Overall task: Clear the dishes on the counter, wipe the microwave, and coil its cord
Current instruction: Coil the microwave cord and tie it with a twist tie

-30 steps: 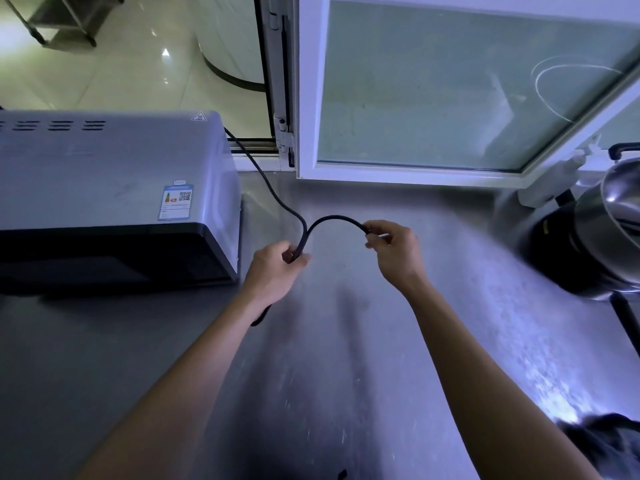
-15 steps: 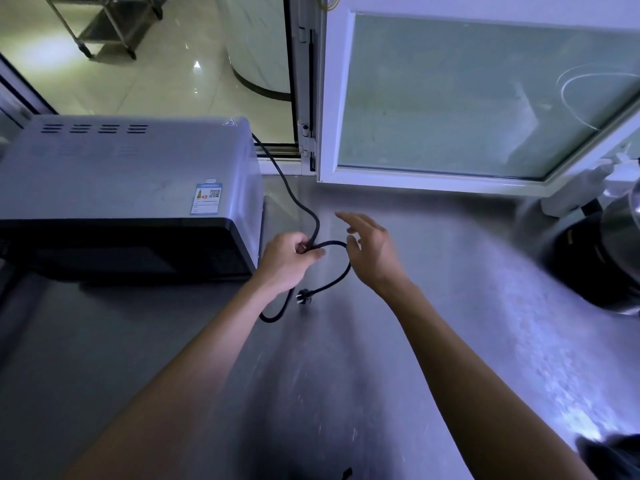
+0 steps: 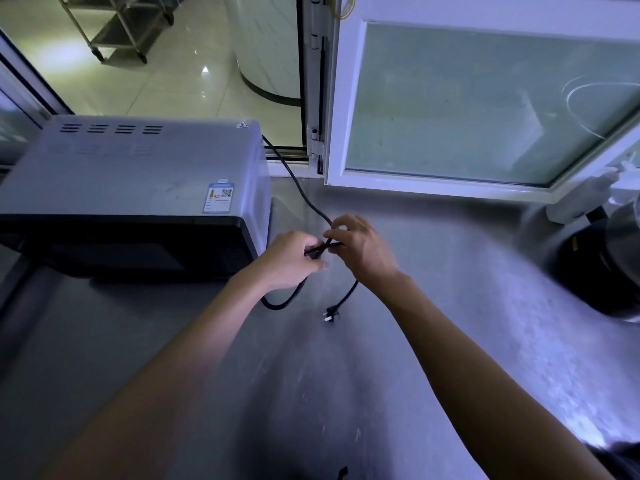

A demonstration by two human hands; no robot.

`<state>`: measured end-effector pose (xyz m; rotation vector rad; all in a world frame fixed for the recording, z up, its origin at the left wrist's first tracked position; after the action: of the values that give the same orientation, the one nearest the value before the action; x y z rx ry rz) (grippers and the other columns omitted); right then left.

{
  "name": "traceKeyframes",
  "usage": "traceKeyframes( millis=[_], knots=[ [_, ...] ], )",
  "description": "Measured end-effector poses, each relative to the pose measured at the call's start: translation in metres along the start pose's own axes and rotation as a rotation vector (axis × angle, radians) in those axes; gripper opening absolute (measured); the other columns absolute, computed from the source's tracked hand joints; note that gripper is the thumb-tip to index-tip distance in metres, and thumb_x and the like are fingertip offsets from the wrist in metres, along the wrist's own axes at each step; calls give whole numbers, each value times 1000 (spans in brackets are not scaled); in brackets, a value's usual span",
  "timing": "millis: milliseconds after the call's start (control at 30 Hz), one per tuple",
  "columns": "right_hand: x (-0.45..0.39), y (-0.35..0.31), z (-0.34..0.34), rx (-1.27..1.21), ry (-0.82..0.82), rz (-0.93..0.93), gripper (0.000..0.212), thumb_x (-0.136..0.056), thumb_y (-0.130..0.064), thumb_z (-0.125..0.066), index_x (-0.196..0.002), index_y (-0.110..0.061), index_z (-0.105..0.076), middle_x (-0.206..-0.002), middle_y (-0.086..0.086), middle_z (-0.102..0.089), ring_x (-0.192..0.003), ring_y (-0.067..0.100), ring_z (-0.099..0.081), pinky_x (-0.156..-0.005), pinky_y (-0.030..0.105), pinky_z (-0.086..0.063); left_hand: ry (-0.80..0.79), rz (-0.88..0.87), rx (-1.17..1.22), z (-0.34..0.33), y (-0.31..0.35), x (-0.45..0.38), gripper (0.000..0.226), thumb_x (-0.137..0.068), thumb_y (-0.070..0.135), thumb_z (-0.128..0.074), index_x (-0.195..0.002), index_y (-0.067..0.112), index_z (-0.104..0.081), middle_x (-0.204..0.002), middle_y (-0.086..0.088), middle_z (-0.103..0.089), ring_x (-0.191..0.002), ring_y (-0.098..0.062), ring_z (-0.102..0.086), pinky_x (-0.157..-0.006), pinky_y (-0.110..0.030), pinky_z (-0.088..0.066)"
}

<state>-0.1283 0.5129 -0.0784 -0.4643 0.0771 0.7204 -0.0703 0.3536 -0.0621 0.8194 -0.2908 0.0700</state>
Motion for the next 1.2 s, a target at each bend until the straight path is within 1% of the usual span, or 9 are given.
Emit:
traceKeyframes(
  millis=[167,300,467,600,700,767,900,1000,1200],
  knots=[
    [5,4,-5,-38,88,-33,22,-79,-6,-81,-100,-3,-77,-98,16,-68,-89,37,-63,-66,45,-56,-104,7,278,12,-4,8,22,-94,38,-63,-110,27,-73,-93,12,-72,-80,-6,-66,-71,-25,-56],
    [3,4,-5,-84,176,-60,20,-78,-4,-81,-97,0,-77,-92,17,-68,-81,37,-65,-64,43,-55,-103,44,462,20,-3,9,20,-96,43,-58,-108,31,-69,-117,9,-69,-90,-18,-74,-77,-31,-58],
    [1,10,-1,-192,282,-165,18,-81,-4,-78,-99,-1,-77,-94,14,-69,-76,32,-66,-66,35,-52,-298,56,867,26,-10,5,64,-101,60,-25,-137,17,-56,-129,2,-67,-113,-34,-66,-82,-35,-51],
    [0,15,5,-346,338,-275,15,-82,-4,-77,-97,-3,-78,-94,11,-70,-74,20,-63,-71,31,-52,-107,23,1049,24,-18,-4,61,-99,54,-31,-133,12,-59,-130,-9,-66,-117,-33,-63,-84,-40,-48],
    [-2,17,7,-442,335,-345,7,-83,-6,-77,-90,-7,-78,-83,0,-66,-66,2,-57,-64,18,-44,174,-4,767,15,-21,-14,42,-90,35,-53,-129,23,-64,-127,8,-67,-123,-15,-60,-92,-35,-49],
    [-4,16,8,-537,313,-432,4,-84,-10,-77,-82,-7,-75,-78,3,-65,-62,9,-60,-61,27,-47,231,-55,490,5,-22,-19,50,-89,27,-59,-139,34,-54,-143,20,-51,-134,-2,-45,-111,-33,-37],
    [-8,8,12,-727,321,-515,5,-85,-19,-76,-80,-17,-75,-71,3,-70,-61,16,-67,-62,26,-54,229,-168,176,-19,-16,-28,77,-91,40,-66,-154,41,-22,-162,17,-17,-145,11,-3,-120,-32,-10],
    [-12,3,16,-837,324,-555,5,-85,-29,-75,-80,-28,-76,-68,3,-71,-62,16,-69,-65,32,-58,228,-236,29,-28,-8,-38,90,-89,57,-64,-157,37,-8,-164,19,-3,-149,0,13,-118,-40,-9],
    [-20,6,20,-932,339,-590,14,-90,-31,-71,-84,-21,-78,-68,6,-71,-64,17,-70,-70,37,-60,421,-363,-205,-28,-3,-52,61,-94,50,-53,-146,22,-36,-150,6,-40,-151,-15,-16,-112,-49,-26]
  ],
)
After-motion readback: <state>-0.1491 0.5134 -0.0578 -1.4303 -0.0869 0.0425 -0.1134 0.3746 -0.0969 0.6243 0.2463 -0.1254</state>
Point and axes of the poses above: each hand's wrist, its own x-axis away from the middle knuckle, its own z-axis out of the back of the hand, y = z × x, the point moved 2 cm from there along -x, towards the middle knuckle
